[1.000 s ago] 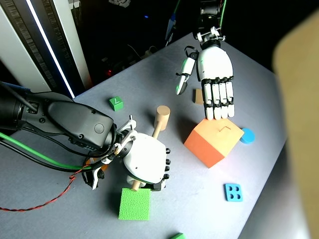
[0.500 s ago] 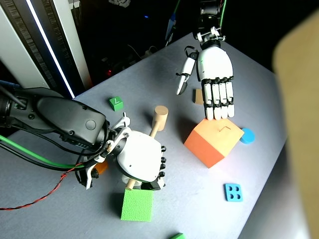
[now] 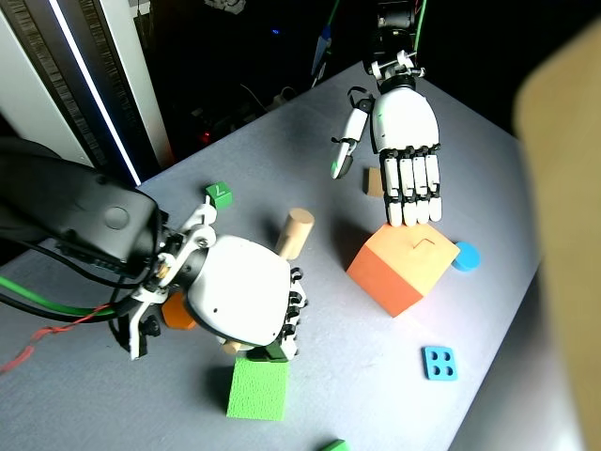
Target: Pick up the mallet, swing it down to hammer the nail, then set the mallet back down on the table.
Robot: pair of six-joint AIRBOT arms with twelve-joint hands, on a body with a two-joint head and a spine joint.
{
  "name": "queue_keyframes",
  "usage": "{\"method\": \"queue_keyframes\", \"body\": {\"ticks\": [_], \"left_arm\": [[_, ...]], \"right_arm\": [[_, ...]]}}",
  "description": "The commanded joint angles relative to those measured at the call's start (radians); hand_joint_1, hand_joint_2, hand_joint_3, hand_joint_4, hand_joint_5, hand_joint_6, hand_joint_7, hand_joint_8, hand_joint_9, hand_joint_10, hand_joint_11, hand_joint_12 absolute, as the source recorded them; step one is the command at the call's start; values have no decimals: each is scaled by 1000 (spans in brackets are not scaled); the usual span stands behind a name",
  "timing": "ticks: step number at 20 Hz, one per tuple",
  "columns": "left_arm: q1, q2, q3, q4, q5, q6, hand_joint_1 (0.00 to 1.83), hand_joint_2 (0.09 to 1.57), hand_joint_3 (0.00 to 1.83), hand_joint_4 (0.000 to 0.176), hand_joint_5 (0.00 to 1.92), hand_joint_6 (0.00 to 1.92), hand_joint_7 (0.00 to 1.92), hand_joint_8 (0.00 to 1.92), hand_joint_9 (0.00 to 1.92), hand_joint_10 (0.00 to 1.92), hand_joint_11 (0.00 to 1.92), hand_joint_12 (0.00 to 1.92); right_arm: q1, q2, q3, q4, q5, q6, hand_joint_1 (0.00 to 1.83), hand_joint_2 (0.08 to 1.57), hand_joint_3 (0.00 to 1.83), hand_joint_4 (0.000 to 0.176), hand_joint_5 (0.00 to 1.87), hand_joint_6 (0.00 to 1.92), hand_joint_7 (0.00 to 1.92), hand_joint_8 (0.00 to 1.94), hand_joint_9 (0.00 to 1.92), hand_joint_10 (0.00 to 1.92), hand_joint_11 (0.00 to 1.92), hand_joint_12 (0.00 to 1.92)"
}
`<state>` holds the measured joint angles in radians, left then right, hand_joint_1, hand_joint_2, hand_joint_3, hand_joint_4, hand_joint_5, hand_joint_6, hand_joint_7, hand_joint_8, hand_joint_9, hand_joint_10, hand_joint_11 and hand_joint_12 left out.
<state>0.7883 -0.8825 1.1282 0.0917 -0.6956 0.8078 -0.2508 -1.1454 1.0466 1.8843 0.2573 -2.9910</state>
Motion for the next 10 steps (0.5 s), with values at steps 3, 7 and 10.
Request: {"method": "queue_keyframes", "body": {"ticks": [3, 7, 10], "left_arm": [[-5, -1, 6, -18, -96, -3, 0, 1233, 0, 0, 4, 0, 1, 0, 0, 0, 0, 0], [-4, 0, 6, -18, -97, -4, 0, 1252, 2, 0, 91, 11, 74, 9, 17, 2, 0, 0], [-4, 0, 7, -18, -97, -4, 0, 1257, 3, 0, 95, 5, 87, 8, 26, 4, 0, 0]], "right_arm": [[12, 11, -12, -23, -8, -19, 577, 1537, 8, 0, 990, 1921, 1127, 1941, 1268, 1921, 1506, 1921], [37, 42, -35, -23, 21, -11, 249, 1570, 39, 0, 1367, 1921, 1642, 1941, 1733, 1921, 1903, 1921], [62, 84, -67, -23, 35, -4, 482, 1571, 76, 0, 1421, 1921, 1663, 1941, 1741, 1921, 1902, 1921]]}}
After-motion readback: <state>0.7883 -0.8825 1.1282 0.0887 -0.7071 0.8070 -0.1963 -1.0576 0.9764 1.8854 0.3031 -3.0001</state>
